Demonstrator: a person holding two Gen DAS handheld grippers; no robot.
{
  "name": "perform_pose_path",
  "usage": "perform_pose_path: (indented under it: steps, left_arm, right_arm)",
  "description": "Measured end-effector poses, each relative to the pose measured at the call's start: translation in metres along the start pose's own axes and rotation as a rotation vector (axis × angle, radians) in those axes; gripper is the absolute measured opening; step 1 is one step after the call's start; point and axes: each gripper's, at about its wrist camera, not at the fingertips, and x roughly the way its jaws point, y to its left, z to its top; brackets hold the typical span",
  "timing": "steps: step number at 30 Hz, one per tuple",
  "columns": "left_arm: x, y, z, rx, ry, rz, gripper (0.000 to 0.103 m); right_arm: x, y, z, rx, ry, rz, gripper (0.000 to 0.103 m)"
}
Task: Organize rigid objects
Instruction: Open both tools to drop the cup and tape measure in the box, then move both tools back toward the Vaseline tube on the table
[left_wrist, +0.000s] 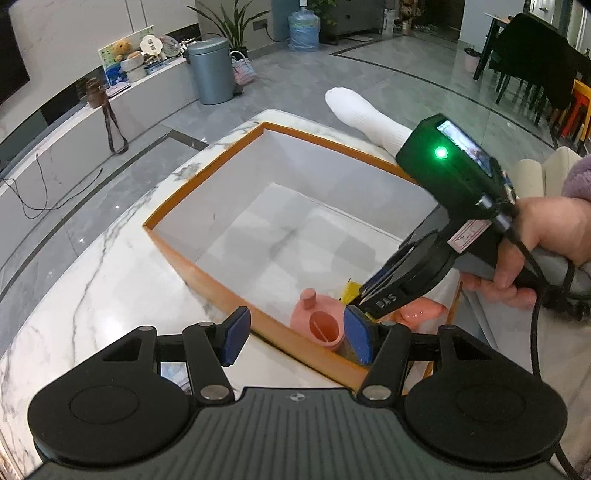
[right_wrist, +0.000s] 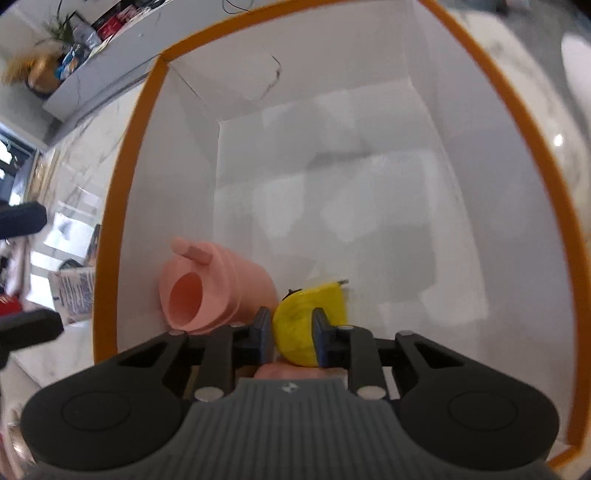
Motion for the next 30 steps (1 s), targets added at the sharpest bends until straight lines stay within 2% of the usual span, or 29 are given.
perform_pose_path:
  steps: [2, 6, 10, 12, 15, 19, 21, 25, 30]
  left_arm:
    - [-0.005, 0.003, -0.004, -0.004, -0.008, 0.011, 0.068]
    - [-0.019, 0.012, -0.017, -0.035, -0.030, 0.042, 0.068]
    - [-0.033, 0.022, -0.034, -0.059, -0.042, 0.082, 0.067]
    - [-0.040, 0.029, -0.045, -0.099, -0.037, 0.100, 0.067]
    - [-0.053, 0.038, -0.065, -0.169, -0.048, 0.098, 0.067]
    - [-0.060, 0.050, -0.094, -0.251, -0.053, 0.138, 0.067]
    - [-0.061, 0.058, -0.109, -0.321, -0.061, 0.143, 0.067]
    - [-0.048, 0.077, -0.134, -0.475, -0.090, 0.144, 0.070]
    - [-0.028, 0.092, -0.156, -0.590, -0.087, 0.100, 0.070]
  right_arm:
    - [-0.012, 0.006, 0.000, -0.025, -0.034, -0.021, 0.025]
    - [-0.046, 0.029, -0.006, -0.124, -0.169, -0.063, 0.025]
    - [-0.075, 0.069, -0.015, -0.239, -0.276, -0.032, 0.025]
    - [-0.081, 0.096, -0.021, -0.294, -0.298, -0.003, 0.025]
    - [-0.082, 0.129, -0.031, -0.367, -0.309, 0.038, 0.025]
    - [-0.062, 0.160, -0.043, -0.430, -0.291, 0.053, 0.025]
    - [-0.047, 0.168, -0.048, -0.434, -0.273, 0.050, 0.026]
    - [-0.012, 0.171, -0.051, -0.415, -0.236, -0.013, 0.026]
    - [0.011, 0.171, -0.055, -0.387, -0.219, -0.036, 0.026]
